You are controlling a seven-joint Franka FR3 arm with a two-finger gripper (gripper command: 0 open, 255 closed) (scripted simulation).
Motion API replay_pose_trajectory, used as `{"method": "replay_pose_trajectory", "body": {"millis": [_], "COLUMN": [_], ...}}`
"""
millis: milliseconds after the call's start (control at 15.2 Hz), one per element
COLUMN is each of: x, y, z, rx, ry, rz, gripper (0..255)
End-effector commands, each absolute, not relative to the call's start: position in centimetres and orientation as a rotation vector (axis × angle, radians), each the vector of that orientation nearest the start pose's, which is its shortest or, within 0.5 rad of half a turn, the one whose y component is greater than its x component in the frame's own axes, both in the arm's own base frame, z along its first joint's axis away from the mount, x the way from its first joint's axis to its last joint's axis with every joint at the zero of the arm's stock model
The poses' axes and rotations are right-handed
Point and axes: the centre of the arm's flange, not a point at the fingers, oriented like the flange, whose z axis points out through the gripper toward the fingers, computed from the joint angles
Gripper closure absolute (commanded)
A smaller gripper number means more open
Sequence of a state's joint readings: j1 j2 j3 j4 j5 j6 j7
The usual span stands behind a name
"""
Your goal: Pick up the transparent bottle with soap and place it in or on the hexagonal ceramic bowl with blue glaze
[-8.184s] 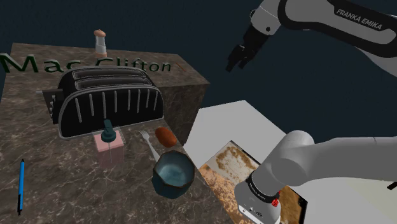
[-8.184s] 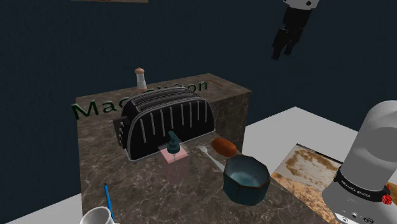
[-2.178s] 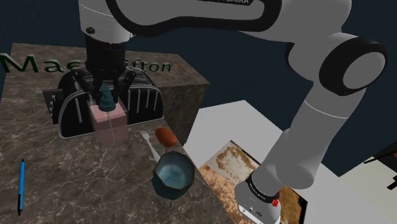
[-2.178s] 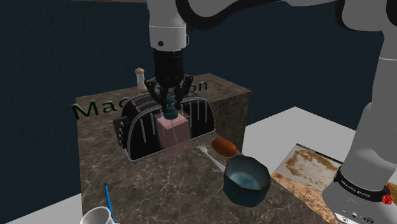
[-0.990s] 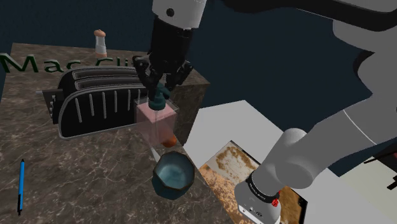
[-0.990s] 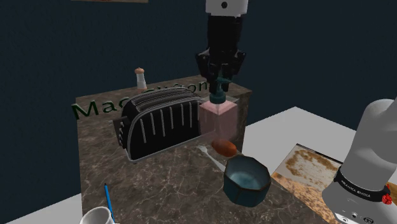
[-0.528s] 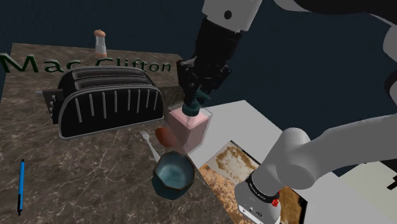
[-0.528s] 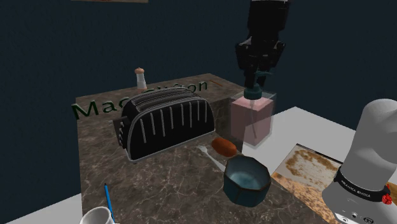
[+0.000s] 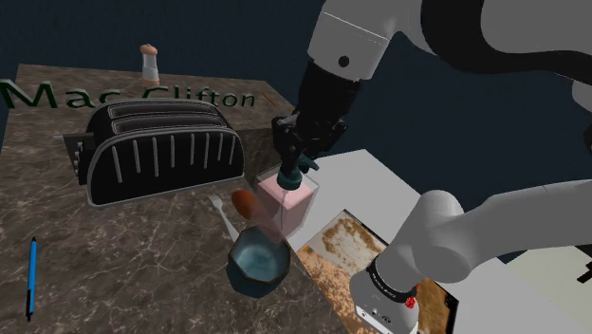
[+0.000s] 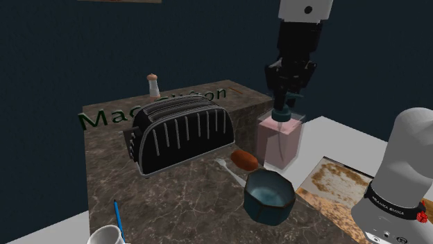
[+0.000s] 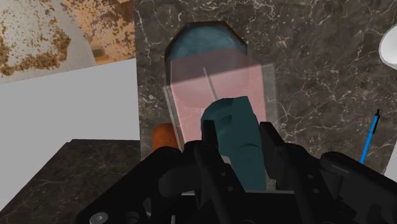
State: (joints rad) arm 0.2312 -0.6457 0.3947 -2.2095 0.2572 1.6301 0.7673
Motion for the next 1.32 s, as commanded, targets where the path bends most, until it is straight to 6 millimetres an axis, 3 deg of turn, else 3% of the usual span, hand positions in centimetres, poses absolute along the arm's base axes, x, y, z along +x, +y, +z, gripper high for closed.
{"method": "replay_pose_trajectory", "body": {"millis": [0,1122,1254], "x": [26.4,26.4,26.4], "y": [26.7,26.7,26.7], "z": [58.5,49.5,49.5], "rx": [-3.085,-3.085,-3.085], "ry": [0.346,0.346,0.346], "rz": [-0.014,-0.014,-0.014], "gripper": [255,255,255]}}
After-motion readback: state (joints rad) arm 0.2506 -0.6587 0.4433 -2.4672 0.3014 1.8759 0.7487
